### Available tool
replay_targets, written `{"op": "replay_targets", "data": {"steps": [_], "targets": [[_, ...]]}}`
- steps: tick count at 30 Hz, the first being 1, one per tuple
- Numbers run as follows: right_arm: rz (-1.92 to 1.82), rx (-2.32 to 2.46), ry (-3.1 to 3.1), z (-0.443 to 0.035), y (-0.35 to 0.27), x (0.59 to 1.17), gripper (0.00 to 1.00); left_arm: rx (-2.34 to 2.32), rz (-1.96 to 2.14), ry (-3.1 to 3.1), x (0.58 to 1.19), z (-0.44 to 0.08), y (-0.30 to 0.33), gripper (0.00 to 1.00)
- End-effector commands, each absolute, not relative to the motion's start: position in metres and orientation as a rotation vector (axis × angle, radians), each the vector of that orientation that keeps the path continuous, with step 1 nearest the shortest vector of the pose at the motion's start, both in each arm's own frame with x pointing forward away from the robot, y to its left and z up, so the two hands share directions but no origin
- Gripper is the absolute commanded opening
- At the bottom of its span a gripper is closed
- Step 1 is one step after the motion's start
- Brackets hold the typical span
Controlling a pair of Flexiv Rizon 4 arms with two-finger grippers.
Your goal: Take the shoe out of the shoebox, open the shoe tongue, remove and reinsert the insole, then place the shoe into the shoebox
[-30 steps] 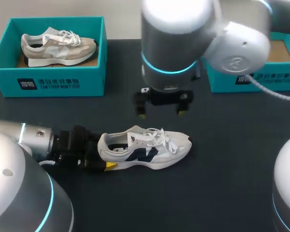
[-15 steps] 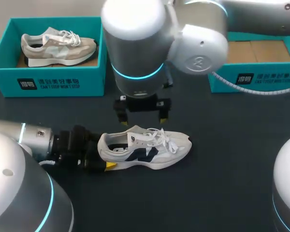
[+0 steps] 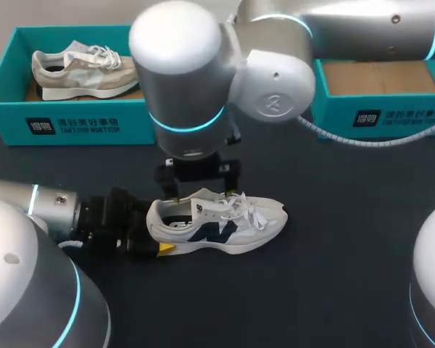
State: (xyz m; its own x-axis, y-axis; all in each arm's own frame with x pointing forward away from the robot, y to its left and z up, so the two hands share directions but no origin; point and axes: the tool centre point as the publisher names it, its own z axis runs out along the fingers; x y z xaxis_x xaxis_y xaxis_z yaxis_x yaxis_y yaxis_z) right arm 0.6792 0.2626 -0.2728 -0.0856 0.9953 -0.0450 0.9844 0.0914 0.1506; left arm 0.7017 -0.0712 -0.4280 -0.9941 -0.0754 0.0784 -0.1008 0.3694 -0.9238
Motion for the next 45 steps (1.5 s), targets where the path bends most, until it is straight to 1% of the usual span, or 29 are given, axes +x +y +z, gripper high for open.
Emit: {"op": "replay_targets", "data": {"steps": [1, 17, 27, 30, 45], "targets": [[0.02, 2.112, 1.994, -0.294, 0.29, 0.668, 1.0, 0.166, 1.74, -2.584, 0.707, -0.437, -0.074, 0.0], [-0.151, 2.059, 1.938, -0.325, 0.291, 0.687, 1.0, 0.166, 1.74, -2.584, 0.707, -0.437, -0.074, 0.0], [-0.269, 2.08, 1.809, -0.338, 0.281, 0.697, 1.0, 0.166, 1.74, -2.584, 0.707, -0.437, -0.074, 0.0], [-0.297, 2.08, 1.771, -0.335, 0.28, 0.697, 1.0, 0.166, 1.74, -2.584, 0.707, -0.437, -0.074, 0.0], [-0.409, 2.073, 1.67, -0.348, 0.25, 0.699, 1.0, 0.166, 1.74, -2.584, 0.707, -0.437, -0.074, 0.0]]}}
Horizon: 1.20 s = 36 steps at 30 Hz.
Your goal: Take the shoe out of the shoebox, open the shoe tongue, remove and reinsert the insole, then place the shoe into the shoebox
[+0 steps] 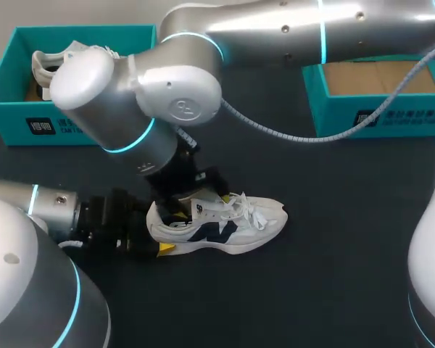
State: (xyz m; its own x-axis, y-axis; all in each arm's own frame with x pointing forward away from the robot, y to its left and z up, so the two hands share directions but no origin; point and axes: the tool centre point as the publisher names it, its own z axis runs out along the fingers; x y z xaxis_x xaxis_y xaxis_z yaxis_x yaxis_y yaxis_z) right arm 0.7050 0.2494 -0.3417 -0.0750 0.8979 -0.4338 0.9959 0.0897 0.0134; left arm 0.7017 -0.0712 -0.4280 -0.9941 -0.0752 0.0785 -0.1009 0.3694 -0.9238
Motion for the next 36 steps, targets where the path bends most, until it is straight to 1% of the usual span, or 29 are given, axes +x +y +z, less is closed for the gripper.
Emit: {"op": "replay_targets", "data": {"steps": [1, 8, 18, 19, 20, 21, 22, 23, 24, 26, 36], "targets": [[-0.417, 2.077, 1.664, -0.349, 0.248, 0.699, 1.0, 0.166, 1.74, -2.584, 0.707, -0.437, -0.074, 0.0], [-0.449, 2.085, 1.632, -0.345, 0.233, 0.698, 1.0, 0.166, 1.74, -2.584, 0.707, -0.437, -0.074, 0.0], [-0.444, 2.088, 1.593, -0.328, 0.218, 0.695, 1.0, 0.166, 1.74, -2.584, 0.707, -0.437, -0.074, 0.0], [-0.439, 2.094, 1.583, -0.326, 0.218, 0.695, 0.96, 0.166, 1.74, -2.584, 0.707, -0.437, -0.074, 0.0], [-0.429, 2.1, 1.577, -0.325, 0.216, 0.694, 0.79, 0.166, 1.74, -2.584, 0.707, -0.437, -0.074, 0.0], [-0.427, 2.103, 1.573, -0.324, 0.216, 0.693, 0.65, 0.166, 1.74, -2.584, 0.707, -0.437, -0.074, 0.0], [-0.418, 2.115, 1.565, -0.323, 0.214, 0.693, 0.47, 0.166, 1.74, -2.584, 0.707, -0.437, -0.074, 0.0], [-0.413, 2.117, 1.565, -0.323, 0.214, 0.693, 0.36, 0.166, 1.74, -2.584, 0.707, -0.437, -0.074, 0.0], [-0.41, 2.12, 1.568, -0.321, 0.213, 0.692, 0.16, 0.166, 1.74, -2.584, 0.707, -0.437, -0.074, 0.0], [-0.39, 2.127, 1.589, -0.32, 0.213, 0.692, 0.0, 0.166, 1.74, -2.584, 0.707, -0.437, -0.074, 0.0], [-0.291, 2.138, 1.705, -0.329, 0.213, 0.695, 0.0, 0.166, 1.74, -2.584, 0.707, -0.437, -0.074, 0.0]]}}
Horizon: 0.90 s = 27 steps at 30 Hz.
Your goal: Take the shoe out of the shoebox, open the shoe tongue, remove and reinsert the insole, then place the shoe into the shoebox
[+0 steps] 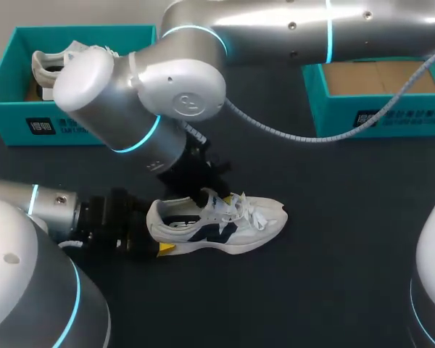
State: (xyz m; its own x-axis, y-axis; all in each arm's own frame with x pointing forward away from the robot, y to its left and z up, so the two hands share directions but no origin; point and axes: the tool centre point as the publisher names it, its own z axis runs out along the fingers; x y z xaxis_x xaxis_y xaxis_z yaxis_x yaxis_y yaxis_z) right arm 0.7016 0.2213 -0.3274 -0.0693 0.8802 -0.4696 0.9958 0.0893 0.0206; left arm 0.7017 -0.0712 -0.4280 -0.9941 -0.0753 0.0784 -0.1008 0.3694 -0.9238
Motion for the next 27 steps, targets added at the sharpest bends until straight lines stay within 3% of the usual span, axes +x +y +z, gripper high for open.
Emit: {"op": "replay_targets", "data": {"steps": [1, 14, 27], "targets": [[-0.27, 2.139, 1.733, -0.33, 0.211, 0.696, 0.0, 0.166, 1.74, -2.584, 0.707, -0.437, -0.074, 0.0], [-0.194, 2.108, 1.798, -0.324, 0.175, 0.698, 0.0, 0.166, 1.74, -2.584, 0.707, -0.437, -0.074, 0.0], [-0.229, 2.116, 1.837, -0.348, 0.137, 0.701, 0.0, 0.166, 1.74, -2.584, 0.707, -0.437, -0.074, 0.0]]}}
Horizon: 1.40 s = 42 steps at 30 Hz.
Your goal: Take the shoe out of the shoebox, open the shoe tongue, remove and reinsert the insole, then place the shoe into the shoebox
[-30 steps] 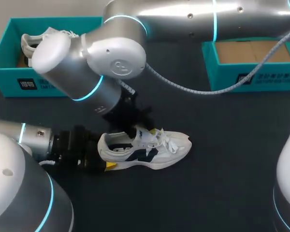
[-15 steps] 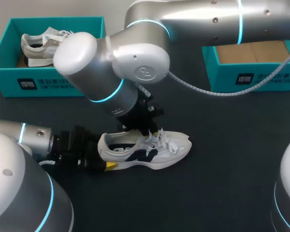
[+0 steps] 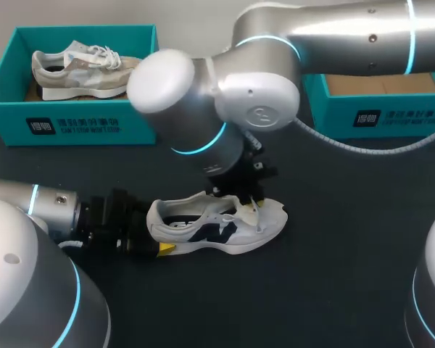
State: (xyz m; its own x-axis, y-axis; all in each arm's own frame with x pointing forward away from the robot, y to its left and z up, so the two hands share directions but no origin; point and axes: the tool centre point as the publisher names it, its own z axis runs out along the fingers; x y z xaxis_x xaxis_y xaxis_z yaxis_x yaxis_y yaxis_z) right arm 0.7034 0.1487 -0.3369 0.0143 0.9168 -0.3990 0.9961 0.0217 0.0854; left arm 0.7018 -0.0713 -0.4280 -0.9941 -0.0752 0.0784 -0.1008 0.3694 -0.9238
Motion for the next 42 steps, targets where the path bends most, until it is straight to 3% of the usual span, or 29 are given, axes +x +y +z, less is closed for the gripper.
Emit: {"op": "replay_targets", "data": {"steps": [1, 4, 7, 15, 18, 25, 31, 42], "targets": [[-0.234, 2.113, 1.844, -0.35, 0.135, 0.701, 0.0, 0.166, 1.74, -2.584, 0.707, -0.437, -0.074, 0.0], [-0.237, 2.104, 1.858, -0.354, 0.13, 0.703, 0.04, 0.166, 1.74, -2.584, 0.707, -0.437, -0.074, 0.0], [-0.239, 2.09, 1.876, -0.359, 0.125, 0.705, 0.2, 0.166, 1.74, -2.584, 0.707, -0.437, -0.074, 0.0], [-0.26, 2.031, 1.929, -0.372, 0.115, 0.71, 0.44, 0.166, 1.74, -2.584, 0.707, -0.437, -0.074, 0.0], [-0.268, 2.02, 1.936, -0.373, 0.113, 0.709, 0.47, 0.166, 1.74, -2.584, 0.707, -0.437, -0.074, 0.0], [-0.237, 1.955, 1.932, -0.342, 0.109, 0.71, 0.78, 0.166, 1.74, -2.584, 0.707, -0.437, -0.074, 0.0], [-0.17, 1.838, 1.961, -0.308, 0.12, 0.718, 0.96, 0.166, 1.74, -2.584, 0.707, -0.437, -0.074, 0.0], [-0.034, 1.631, 2.081, -0.262, 0.15, 0.734, 1.0, 0.166, 1.74, -2.584, 0.707, -0.437, -0.074, 0.0]]}}
